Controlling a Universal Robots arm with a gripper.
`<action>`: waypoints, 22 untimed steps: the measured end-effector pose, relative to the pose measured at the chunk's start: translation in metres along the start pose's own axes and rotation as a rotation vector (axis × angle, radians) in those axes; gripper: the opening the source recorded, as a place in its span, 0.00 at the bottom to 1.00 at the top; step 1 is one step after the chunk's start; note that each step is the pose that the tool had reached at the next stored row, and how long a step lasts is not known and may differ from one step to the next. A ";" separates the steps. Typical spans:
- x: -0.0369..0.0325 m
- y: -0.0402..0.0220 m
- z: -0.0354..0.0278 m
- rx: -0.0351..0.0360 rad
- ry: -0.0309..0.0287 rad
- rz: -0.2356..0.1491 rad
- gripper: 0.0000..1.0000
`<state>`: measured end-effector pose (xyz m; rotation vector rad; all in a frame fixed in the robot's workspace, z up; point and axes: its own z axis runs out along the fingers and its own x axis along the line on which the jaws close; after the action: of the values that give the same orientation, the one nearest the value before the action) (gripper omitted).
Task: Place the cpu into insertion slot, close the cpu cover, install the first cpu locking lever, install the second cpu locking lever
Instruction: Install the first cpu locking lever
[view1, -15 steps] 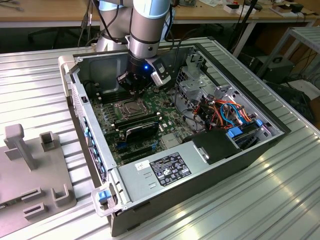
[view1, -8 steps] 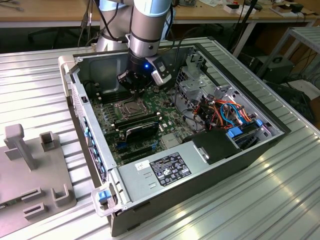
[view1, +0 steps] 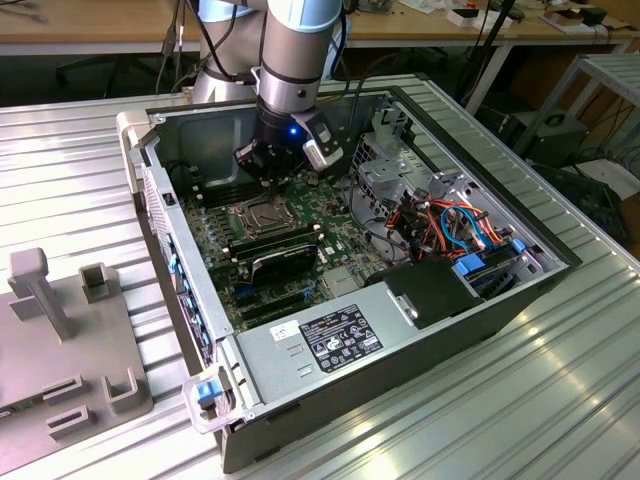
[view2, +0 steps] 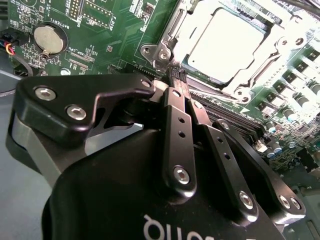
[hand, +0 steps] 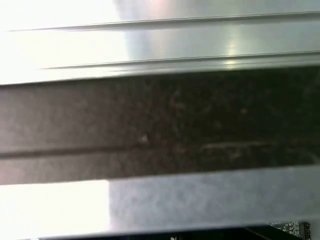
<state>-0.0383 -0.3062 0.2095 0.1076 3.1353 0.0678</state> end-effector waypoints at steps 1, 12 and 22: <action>0.0000 0.0000 0.0000 -0.0001 -0.0001 0.000 0.11; -0.0010 0.0053 -0.0007 0.0000 0.0001 0.000 0.11; -0.0017 0.0012 -0.0008 0.0003 0.0002 0.000 0.11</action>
<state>-0.0365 -0.3051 0.2104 0.1076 3.1355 0.0674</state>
